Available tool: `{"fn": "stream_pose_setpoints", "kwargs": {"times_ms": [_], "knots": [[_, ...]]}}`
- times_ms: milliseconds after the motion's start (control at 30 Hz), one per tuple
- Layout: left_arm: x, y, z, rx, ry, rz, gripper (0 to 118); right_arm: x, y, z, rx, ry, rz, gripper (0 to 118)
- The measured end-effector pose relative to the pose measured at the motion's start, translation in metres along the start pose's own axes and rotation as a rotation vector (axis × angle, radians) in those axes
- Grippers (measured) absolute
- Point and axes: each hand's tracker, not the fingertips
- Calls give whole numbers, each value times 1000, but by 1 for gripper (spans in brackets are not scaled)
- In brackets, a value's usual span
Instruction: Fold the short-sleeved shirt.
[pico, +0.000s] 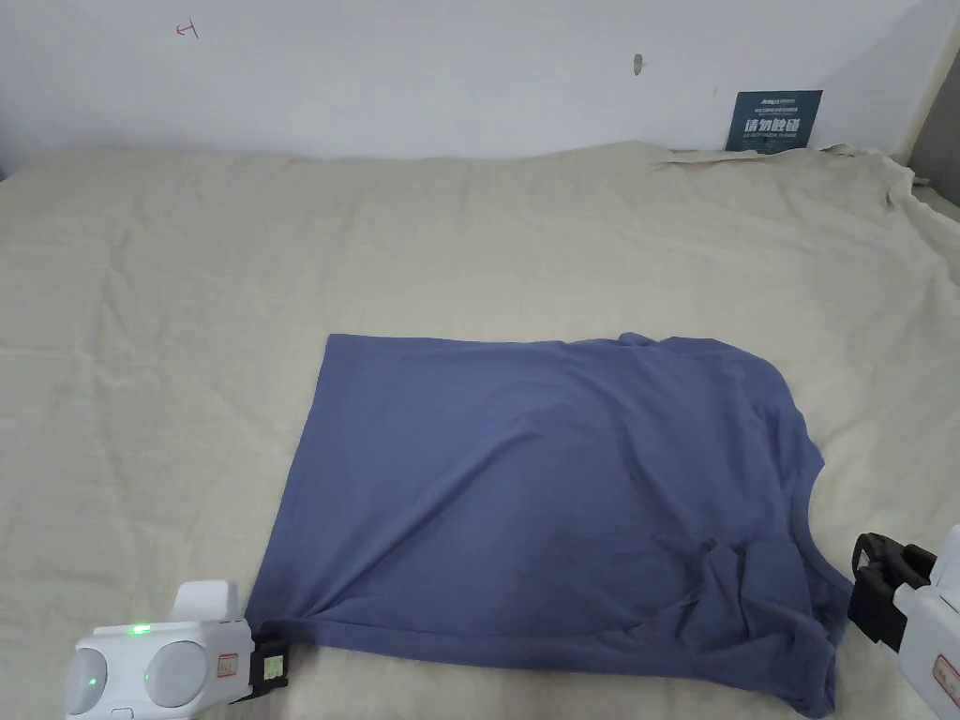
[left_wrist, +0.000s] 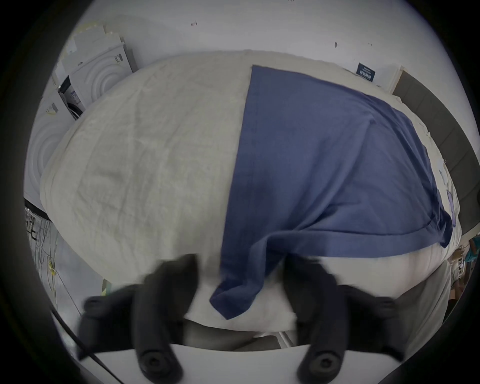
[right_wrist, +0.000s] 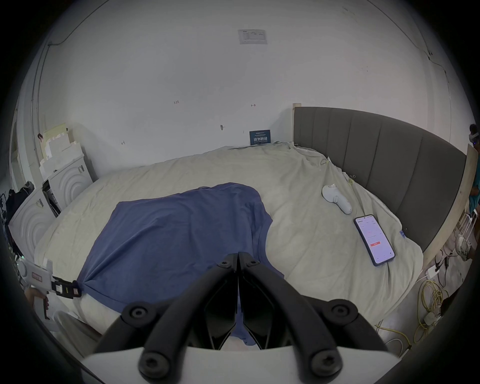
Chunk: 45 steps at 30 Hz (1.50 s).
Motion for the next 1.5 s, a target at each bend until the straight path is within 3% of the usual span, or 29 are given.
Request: {"fn": "stream_pose_setpoints", "kwargs": {"times_ms": [67,100,133,233,300,367,400,433,633,733,933,967,1000,1267,1500], "knots": [[2,-2,3,12,-7,-5,32,1,-1,0,-6,-3,-4,0],[2,-1,6,16,-12,-23,15,6,-2,-2,-12,-5,-5,0],[2,0,8,29,-21,-28,8,9,-4,-4,-18,-7,-7,0],[0,3,14,47,-23,-43,4,14,-10,-12,-68,-8,-20,6],[-2,5,22,71,-40,-21,4,17,-17,-20,-116,-22,-26,48],[-5,8,29,95,-58,-1,4,21,-28,-31,-184,-23,-32,104],[-6,9,32,104,-64,4,4,22,-32,-37,-217,-24,-33,114],[-7,11,34,106,-72,8,4,23,-38,-43,-247,-26,-33,114],[-6,18,43,137,-88,8,4,17,-62,-65,-322,-36,-5,113],[-4,19,45,142,-88,4,4,15,-73,-76,-358,-34,10,104],[-3,17,44,137,-90,6,3,-2,-82,-75,-408,-25,23,31],[-3,17,43,136,-91,9,3,-3,-82,-72,-403,-22,22,8],[-4,17,42,135,-93,14,3,-5,-80,-68,-392,-22,23,4],[-13,24,40,143,-113,64,3,-1,-49,-51,-300,16,35,4],[-14,73,42,198,-127,81,3,2,16,-64,-178,35,42,4]]}}
